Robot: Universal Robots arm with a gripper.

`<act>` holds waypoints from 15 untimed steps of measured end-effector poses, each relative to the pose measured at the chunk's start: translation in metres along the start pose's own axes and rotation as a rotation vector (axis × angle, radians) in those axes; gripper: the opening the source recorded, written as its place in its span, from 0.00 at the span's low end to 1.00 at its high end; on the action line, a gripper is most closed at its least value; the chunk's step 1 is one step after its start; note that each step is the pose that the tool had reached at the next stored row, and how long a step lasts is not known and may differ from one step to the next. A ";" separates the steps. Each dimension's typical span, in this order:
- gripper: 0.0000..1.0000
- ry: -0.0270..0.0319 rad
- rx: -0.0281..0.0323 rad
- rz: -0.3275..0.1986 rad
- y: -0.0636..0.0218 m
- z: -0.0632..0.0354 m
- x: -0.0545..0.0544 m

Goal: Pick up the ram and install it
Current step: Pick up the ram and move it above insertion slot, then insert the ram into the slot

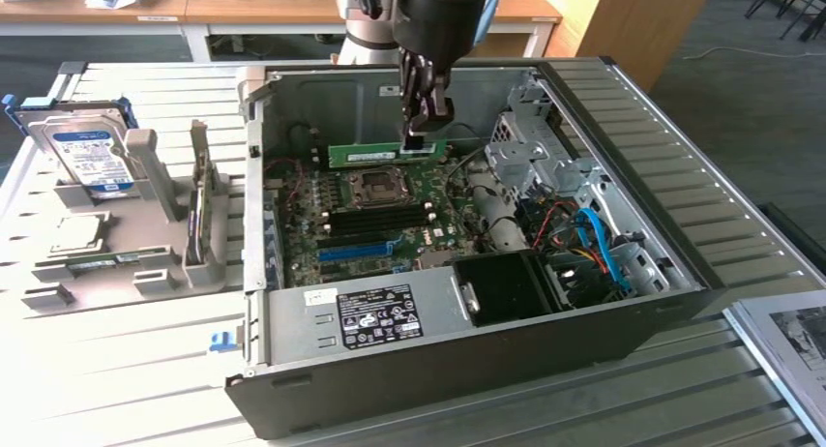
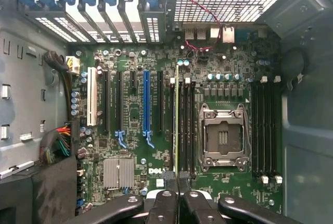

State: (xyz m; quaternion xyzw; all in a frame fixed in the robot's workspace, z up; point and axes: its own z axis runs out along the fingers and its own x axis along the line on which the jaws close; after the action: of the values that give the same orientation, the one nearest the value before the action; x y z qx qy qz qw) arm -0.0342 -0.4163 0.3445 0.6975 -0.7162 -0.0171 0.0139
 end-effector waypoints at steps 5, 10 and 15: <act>0.11 -0.0002 0.0001 0.000 0.0000 0.0001 0.000; 0.11 -0.0002 0.0001 0.000 0.0000 0.0001 0.000; 0.11 -0.0003 0.0001 0.000 -0.0001 0.0031 0.000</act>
State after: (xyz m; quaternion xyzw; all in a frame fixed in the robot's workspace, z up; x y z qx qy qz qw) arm -0.0342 -0.4163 0.3413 0.6975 -0.7162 -0.0171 0.0138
